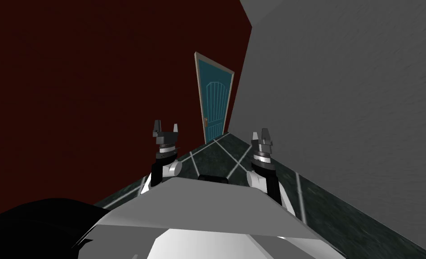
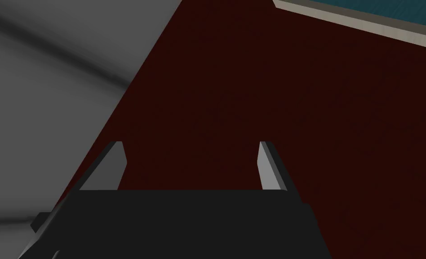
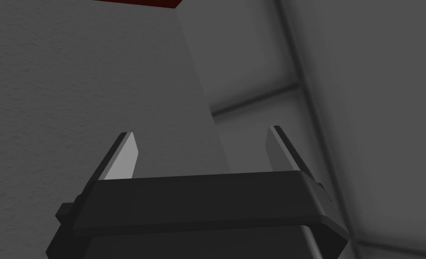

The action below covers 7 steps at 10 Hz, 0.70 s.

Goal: Pull the door open

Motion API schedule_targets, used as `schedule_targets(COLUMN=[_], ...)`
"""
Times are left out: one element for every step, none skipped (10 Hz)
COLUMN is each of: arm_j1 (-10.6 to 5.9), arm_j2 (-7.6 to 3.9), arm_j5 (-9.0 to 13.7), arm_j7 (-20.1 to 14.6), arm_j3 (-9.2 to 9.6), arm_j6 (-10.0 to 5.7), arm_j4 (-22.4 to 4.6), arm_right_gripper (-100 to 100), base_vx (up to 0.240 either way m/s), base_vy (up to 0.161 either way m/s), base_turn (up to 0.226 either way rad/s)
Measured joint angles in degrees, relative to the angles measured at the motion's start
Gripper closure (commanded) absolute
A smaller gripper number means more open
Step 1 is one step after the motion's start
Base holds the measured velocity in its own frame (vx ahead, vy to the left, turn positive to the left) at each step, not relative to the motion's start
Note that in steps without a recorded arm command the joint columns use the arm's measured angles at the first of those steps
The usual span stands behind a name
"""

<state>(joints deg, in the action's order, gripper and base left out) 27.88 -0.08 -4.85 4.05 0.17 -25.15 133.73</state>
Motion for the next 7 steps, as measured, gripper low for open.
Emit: schedule_targets(arm_j1=[-0.07,0.12,0.53,0.77,0.96,1.28,1.65], arm_j2=[-0.41,-0.68,-1.11,-1.54,-1.95,-2.25,-2.54], arm_j5=[-0.2,-0.4,-0.5,-0.7,-0.9,-1.1,-1.3], arm_j7=[0.5,1.7,2.9,4.1,5.2,6.5,7.6], arm_j3=[0.02,-0.01,-0.08,-0.22,-0.35,-0.31,-0.36], arm_j6=[-0.41,-0.22,-0.26,-0.29,-0.31,-0.28,-0.44], arm_j4=[-0.8,-1.2,-1.7,-2.3,-2.9,-3.4,-3.9], arm_right_gripper=[-100,-100,-100,-100,-100,-100,-100], base_vx=[0.154,0.173,0.193,0.175,0.183,0.163,0.134], base_vy=[0.036,0.039,0.033,0.026,0.025,0.026,0.035], base_turn=[0.163,0.145,0.160,0.180,0.186,0.115,0.153])
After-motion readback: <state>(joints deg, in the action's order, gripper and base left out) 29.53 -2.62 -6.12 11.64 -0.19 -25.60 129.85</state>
